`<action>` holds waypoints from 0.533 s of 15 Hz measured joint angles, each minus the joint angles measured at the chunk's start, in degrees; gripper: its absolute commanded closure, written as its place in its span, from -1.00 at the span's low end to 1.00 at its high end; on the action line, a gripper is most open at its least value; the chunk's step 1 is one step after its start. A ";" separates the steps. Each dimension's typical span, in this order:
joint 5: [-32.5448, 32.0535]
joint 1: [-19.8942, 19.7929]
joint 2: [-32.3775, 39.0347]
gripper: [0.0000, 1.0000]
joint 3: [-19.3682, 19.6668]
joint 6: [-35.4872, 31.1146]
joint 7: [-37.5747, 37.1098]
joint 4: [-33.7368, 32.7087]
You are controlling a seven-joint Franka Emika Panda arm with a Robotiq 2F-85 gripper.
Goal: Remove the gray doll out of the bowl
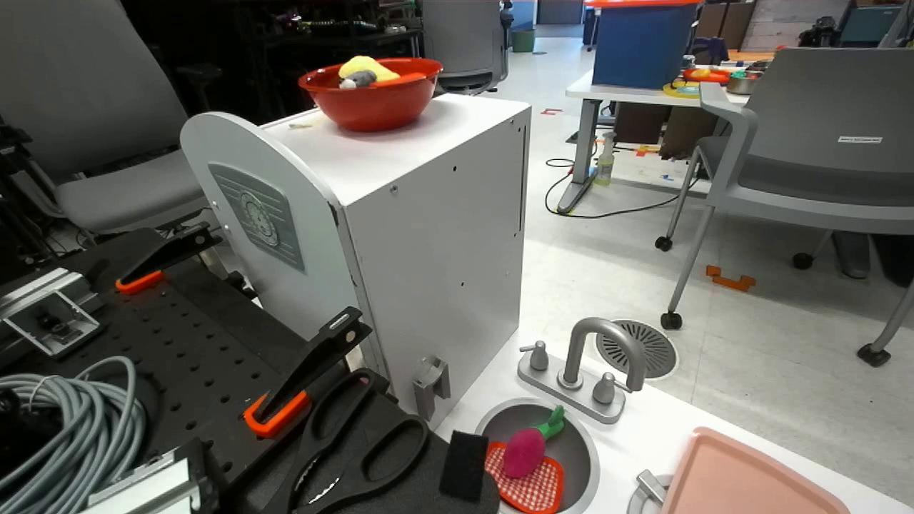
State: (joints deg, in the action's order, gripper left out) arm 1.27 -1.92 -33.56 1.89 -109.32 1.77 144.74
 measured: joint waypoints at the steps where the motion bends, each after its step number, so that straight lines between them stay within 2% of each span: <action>1: 0.00 -0.34 0.90 -1.00 0.70 0.03 0.17 -0.46; 4: -0.01 -1.19 4.53 -1.00 2.41 0.03 1.32 -2.52; 8: -1.03 -1.45 9.37 -1.00 2.54 0.02 1.54 -5.81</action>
State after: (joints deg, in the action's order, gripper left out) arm 0.24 -3.38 -24.19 4.42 -109.30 3.31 138.93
